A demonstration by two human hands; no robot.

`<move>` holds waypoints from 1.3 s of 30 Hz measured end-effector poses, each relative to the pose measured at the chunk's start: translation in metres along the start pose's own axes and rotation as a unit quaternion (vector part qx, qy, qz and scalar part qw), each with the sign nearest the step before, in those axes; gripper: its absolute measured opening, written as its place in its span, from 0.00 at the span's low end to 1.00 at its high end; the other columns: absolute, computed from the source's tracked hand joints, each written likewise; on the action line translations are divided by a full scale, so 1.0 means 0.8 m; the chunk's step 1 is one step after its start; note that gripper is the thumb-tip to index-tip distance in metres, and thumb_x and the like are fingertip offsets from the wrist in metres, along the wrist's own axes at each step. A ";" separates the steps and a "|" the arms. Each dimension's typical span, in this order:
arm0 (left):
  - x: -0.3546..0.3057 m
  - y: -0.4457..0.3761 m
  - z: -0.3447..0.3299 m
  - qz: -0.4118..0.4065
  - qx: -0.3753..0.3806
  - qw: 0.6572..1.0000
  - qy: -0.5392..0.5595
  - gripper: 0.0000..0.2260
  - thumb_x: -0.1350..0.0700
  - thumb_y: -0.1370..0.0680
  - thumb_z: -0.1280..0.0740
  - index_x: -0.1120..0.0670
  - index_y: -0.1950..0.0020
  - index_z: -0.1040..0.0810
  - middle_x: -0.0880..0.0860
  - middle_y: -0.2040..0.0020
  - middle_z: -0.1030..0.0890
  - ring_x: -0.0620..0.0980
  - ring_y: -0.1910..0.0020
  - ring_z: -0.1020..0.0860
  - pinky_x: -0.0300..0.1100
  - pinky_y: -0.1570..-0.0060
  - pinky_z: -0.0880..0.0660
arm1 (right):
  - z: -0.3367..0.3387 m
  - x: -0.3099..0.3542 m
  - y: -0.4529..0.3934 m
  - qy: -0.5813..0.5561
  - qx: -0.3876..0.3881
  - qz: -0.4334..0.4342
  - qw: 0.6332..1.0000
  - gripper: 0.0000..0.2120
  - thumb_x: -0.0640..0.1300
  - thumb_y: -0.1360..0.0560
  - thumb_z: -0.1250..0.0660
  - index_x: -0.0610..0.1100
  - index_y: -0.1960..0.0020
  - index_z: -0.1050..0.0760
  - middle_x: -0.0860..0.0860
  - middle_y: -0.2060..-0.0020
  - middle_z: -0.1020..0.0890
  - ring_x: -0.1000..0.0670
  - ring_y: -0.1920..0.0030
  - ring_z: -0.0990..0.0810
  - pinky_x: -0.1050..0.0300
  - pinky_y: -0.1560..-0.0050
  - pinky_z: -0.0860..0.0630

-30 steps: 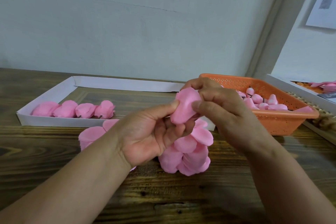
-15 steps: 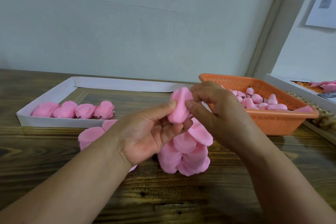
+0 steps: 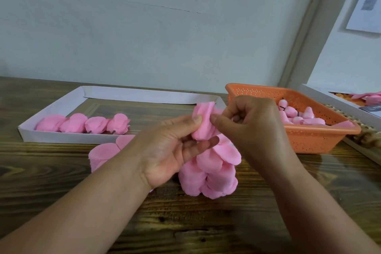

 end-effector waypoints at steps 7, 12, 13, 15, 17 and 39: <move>-0.001 0.001 -0.001 -0.023 -0.020 0.999 -0.012 0.18 0.60 0.30 0.34 0.64 0.42 0.20 0.62 0.46 0.18 0.55 0.48 0.18 0.41 0.56 0.18 | -0.004 0.004 0.003 0.031 -0.025 0.032 0.999 0.09 0.34 0.32 0.29 0.42 0.69 0.24 0.56 0.78 0.28 0.57 0.73 0.29 0.68 0.72 0.34; -0.005 0.002 -0.003 -0.039 -0.019 0.999 -0.013 0.16 0.59 0.32 0.33 0.63 0.46 0.19 0.60 0.51 0.16 0.51 0.56 0.16 0.39 0.60 0.19 | -0.004 0.003 0.002 -0.109 -0.014 -0.009 0.994 0.11 0.31 0.31 0.35 0.45 0.65 0.23 0.48 0.73 0.19 0.54 0.73 0.22 0.60 0.69 0.25; -0.005 0.002 -0.002 -0.039 -0.017 0.999 -0.013 0.16 0.59 0.32 0.33 0.63 0.46 0.19 0.60 0.52 0.15 0.51 0.56 0.16 0.39 0.60 0.19 | -0.003 0.001 0.001 -0.150 -0.007 -0.024 0.988 0.12 0.30 0.30 0.36 0.46 0.62 0.23 0.48 0.73 0.19 0.54 0.71 0.21 0.61 0.69 0.24; -0.005 0.002 -0.003 -0.035 -0.009 0.999 -0.009 0.16 0.60 0.31 0.34 0.63 0.46 0.19 0.60 0.50 0.16 0.51 0.52 0.16 0.39 0.59 0.19 | -0.004 -0.005 -0.001 -0.232 0.028 -0.053 0.971 0.12 0.29 0.30 0.39 0.44 0.56 0.25 0.48 0.72 0.17 0.54 0.69 0.19 0.64 0.66 0.25; -0.005 0.002 -0.003 -0.031 -0.004 0.999 -0.003 0.16 0.59 0.32 0.33 0.62 0.46 0.18 0.60 0.49 0.16 0.51 0.53 0.16 0.38 0.59 0.19 | -0.007 -0.010 -0.002 -0.278 0.062 -0.072 0.956 0.14 0.26 0.31 0.39 0.43 0.54 0.27 0.47 0.70 0.17 0.51 0.67 0.18 0.61 0.62 0.23; -0.005 -0.001 0.006 -0.058 -0.035 0.995 -0.074 0.15 0.57 0.32 0.33 0.57 0.47 0.17 0.57 0.53 0.15 0.53 0.53 0.16 0.44 0.54 0.19 | -0.024 -0.017 0.001 -0.226 0.082 -0.078 0.967 0.10 0.31 0.28 0.33 0.43 0.65 0.24 0.53 0.80 0.24 0.58 0.79 0.29 0.67 0.75 0.31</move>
Point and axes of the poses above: each hand's wrist, its own y-axis away from the middle knuckle, its own z-axis out of the back of the hand, x = y × z, the point moved 6 cm from there along -y, towards the middle knuckle
